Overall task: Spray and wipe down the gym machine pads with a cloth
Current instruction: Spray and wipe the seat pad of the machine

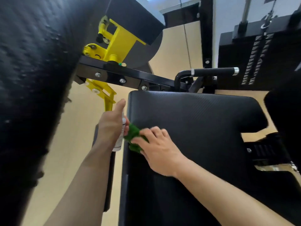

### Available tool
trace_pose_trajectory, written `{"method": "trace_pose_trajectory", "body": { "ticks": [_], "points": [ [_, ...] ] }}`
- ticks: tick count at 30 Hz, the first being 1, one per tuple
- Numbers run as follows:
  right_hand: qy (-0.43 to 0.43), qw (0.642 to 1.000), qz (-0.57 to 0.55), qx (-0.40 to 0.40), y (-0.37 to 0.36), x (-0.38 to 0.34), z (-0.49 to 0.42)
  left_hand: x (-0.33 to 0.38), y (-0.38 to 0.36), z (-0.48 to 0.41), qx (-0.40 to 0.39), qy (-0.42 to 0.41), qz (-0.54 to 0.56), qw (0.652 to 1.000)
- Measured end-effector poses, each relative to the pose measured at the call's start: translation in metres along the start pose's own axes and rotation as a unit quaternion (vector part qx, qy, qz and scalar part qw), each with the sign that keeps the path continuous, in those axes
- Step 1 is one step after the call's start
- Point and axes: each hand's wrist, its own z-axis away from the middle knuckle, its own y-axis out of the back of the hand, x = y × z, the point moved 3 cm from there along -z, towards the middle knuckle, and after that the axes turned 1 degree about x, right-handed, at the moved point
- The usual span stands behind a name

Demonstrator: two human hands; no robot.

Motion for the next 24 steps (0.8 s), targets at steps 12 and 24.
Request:
{"method": "trace_pose_trajectory", "body": {
  "ticks": [12,24],
  "points": [
    [-0.013,1.0,-0.016,-0.006,0.0,0.0,0.018,0.007,0.002,-0.036,-0.058,0.013,-0.047,0.997],
    [-0.228,0.972,0.052,0.021,0.0,0.046,-0.143,0.007,0.039,-0.019,-0.001,0.009,-0.022,1.0]
  ]
}}
